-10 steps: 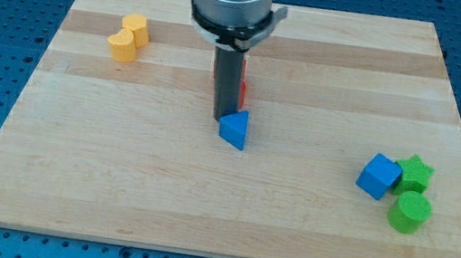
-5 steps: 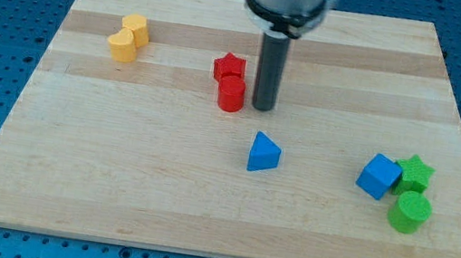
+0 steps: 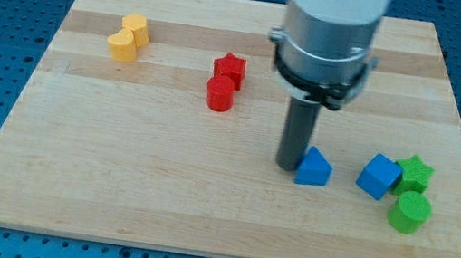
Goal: Move the blue triangle below the blue cube
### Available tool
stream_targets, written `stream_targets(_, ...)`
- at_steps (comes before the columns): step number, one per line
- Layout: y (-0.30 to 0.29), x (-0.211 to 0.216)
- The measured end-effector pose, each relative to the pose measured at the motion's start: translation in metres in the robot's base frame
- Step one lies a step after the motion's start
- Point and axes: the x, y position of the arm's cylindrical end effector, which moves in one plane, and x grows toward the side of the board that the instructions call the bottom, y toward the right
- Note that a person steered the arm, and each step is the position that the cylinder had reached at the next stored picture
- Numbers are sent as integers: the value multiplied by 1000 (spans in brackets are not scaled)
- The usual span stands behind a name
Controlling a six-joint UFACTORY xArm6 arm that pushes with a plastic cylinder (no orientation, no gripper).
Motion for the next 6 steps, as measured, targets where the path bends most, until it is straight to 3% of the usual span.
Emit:
stream_targets(2,63,0)
stream_targets(4,61,0)
stream_targets(6,27,-35)
